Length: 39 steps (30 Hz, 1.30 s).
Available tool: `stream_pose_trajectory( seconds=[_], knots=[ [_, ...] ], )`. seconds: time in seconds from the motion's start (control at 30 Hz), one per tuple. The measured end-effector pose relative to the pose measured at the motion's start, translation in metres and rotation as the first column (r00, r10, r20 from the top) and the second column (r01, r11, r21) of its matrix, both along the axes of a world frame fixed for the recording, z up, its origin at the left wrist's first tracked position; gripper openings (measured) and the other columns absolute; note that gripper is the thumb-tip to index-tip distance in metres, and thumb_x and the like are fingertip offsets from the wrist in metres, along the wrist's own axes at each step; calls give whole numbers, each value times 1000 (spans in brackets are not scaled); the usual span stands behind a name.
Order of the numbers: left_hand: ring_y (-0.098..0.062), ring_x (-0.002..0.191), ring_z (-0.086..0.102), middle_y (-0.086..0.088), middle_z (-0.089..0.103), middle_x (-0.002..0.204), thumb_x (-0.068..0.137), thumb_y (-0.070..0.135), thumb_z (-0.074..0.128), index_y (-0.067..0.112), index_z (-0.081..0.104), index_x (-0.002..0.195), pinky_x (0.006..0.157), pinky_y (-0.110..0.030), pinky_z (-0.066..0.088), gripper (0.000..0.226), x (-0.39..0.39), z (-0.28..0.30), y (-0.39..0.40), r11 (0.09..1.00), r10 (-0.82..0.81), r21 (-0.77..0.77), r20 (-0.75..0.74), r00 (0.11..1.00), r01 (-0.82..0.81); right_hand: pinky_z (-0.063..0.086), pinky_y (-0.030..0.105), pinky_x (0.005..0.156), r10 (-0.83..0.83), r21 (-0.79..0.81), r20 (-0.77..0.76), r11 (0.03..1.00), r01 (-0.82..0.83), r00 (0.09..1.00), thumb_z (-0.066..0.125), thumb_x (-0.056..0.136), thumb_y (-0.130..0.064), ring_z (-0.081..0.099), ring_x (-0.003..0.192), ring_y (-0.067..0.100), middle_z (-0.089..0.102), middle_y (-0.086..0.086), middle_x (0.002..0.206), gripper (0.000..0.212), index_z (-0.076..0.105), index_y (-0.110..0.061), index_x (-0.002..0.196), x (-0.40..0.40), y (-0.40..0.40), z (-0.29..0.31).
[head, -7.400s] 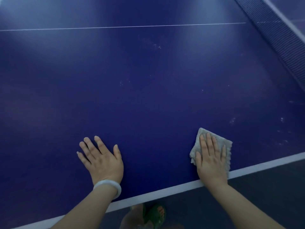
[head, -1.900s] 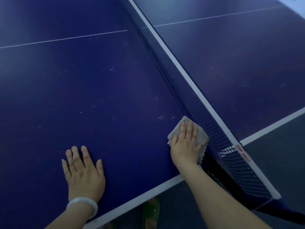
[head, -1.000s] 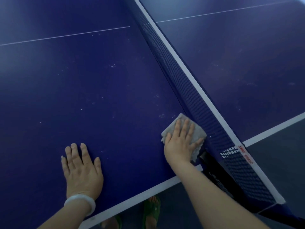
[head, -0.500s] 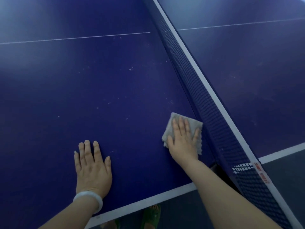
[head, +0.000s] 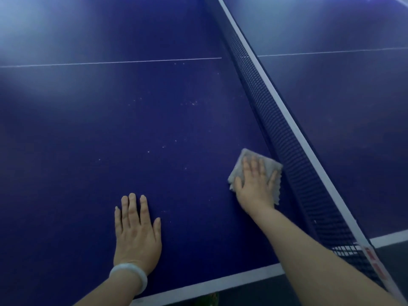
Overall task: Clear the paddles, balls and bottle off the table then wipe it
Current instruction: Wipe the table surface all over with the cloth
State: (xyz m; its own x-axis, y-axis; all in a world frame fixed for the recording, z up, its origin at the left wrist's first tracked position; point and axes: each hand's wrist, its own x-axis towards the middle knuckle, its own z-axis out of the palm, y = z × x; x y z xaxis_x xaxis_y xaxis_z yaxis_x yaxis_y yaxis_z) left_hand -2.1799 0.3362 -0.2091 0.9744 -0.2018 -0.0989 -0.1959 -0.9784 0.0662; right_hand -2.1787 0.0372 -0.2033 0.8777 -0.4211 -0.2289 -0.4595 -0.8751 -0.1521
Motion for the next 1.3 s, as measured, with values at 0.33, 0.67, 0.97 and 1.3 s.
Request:
stream_pose_trajectory(
  seconds=[0.33, 0.67, 0.97, 1.3],
  knots=[
    [-31, 150, 3, -20, 14, 161, 96, 47, 6, 4, 19, 152, 122, -49, 4, 72, -1, 1, 1, 1000, 4, 14, -28, 1000, -3, -15, 50, 118, 18, -39, -14, 999, -19, 1000, 11, 100, -46, -16, 148, 10, -17, -9, 161, 60, -14, -32, 152, 7, -47, -7],
    [-28, 150, -12, -16, -3, 163, 86, 53, -27, 10, -1, 152, 123, -48, -1, 83, -2, 1, 0, 998, -2, -55, -25, 1000, 1, -29, 44, 112, 540, 12, 43, 841, -541, 841, 13, 98, -52, -26, 145, 6, -16, -11, 162, 63, -8, -31, 153, 41, 44, -2],
    [-34, 150, 9, -21, 19, 159, 97, 46, 7, 4, 23, 151, 121, -51, 11, 71, 0, 4, 0, 1000, 20, 15, -57, 998, -19, -5, 57, 119, -234, 32, 11, 972, 233, 972, 18, 102, -43, -10, 151, 20, -10, 1, 164, 62, -4, -21, 157, 71, 1, 9],
    [-31, 150, -2, -18, 8, 162, 96, 48, 0, 6, 12, 153, 122, -49, 2, 72, -2, 1, 1, 1000, 8, 10, -34, 999, -7, -22, 36, 112, 340, -2, 54, 940, -340, 939, 20, 101, -50, -10, 149, 11, -6, -6, 164, 63, -1, -28, 156, 47, 40, -1]
  ],
)
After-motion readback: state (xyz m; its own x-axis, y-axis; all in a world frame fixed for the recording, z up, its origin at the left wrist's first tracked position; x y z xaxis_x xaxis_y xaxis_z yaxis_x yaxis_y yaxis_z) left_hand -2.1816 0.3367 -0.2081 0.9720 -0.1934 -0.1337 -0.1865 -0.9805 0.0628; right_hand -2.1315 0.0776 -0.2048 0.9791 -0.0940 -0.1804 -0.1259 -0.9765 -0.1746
